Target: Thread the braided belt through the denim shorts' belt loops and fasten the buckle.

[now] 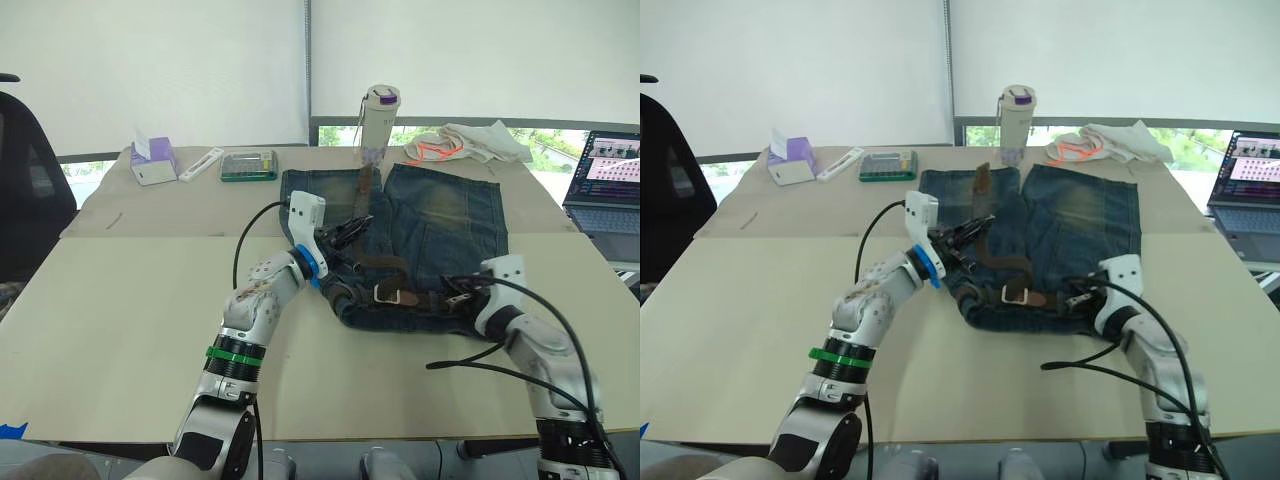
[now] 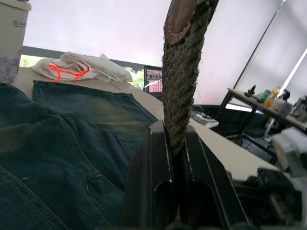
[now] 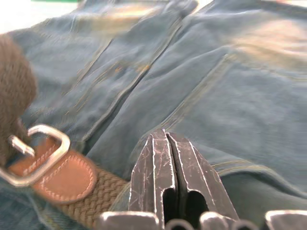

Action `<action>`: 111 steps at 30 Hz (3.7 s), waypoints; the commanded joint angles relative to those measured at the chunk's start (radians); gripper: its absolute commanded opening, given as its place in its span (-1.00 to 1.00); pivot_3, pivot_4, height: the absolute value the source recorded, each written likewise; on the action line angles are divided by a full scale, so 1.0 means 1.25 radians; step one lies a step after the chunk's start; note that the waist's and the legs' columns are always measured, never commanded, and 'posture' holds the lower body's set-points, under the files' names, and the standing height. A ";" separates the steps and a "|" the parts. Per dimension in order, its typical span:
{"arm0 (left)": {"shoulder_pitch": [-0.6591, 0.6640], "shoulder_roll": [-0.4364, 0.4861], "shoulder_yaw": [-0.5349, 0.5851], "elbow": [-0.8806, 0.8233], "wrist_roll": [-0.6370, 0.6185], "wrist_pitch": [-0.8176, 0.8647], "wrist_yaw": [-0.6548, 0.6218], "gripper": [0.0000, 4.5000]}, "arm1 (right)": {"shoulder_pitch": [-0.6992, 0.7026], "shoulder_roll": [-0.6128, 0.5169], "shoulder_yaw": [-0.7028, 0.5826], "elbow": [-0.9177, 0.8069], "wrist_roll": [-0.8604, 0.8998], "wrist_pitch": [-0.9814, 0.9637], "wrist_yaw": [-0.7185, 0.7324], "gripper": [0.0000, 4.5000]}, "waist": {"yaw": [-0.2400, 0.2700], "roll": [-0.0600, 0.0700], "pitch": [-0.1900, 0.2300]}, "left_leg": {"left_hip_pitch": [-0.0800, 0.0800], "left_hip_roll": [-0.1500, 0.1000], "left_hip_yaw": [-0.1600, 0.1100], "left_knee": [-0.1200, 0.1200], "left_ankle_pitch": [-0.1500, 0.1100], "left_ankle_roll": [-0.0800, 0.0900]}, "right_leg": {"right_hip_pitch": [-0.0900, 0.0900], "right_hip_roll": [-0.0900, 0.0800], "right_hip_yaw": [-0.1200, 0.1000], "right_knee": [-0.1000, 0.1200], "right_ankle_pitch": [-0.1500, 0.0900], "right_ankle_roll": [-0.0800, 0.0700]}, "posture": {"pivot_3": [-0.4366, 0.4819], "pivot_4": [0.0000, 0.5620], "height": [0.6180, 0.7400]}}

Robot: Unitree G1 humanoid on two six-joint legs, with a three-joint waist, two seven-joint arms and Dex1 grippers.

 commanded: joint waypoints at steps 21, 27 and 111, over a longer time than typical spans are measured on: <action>-0.050 -0.047 -0.175 0.180 0.389 -0.419 0.109 -1.00 | -0.216 0.183 -0.022 -0.291 0.370 0.370 -0.406 0.63 | 0.000 0.001 0.000 | -0.008 0.000 0.000 0.000 0.001 0.000 | -0.010 0.001 0.000 0.002 0.002 -0.001 | -0.05 -0.47 1.00; -0.043 -0.042 -0.176 0.189 0.389 -0.430 0.076 -1.00 | -0.214 0.194 -0.037 -0.298 0.399 0.370 -0.438 -0.07 | -0.005 0.001 0.000 | -0.008 0.000 -0.001 0.000 0.001 0.000 | -0.010 0.001 0.000 0.002 0.001 -0.001 | -0.05 -0.47 1.00; -0.227 -0.007 0.010 0.726 0.265 -0.516 -0.445 -0.99 | -0.025 -0.004 -0.241 -0.180 0.735 0.229 -0.696 -1.00 | -0.007 0.003 -0.001 | -0.009 0.001 0.001 0.001 0.001 0.002 | -0.009 0.001 0.001 0.003 0.001 0.000 | -0.05 -0.47 1.00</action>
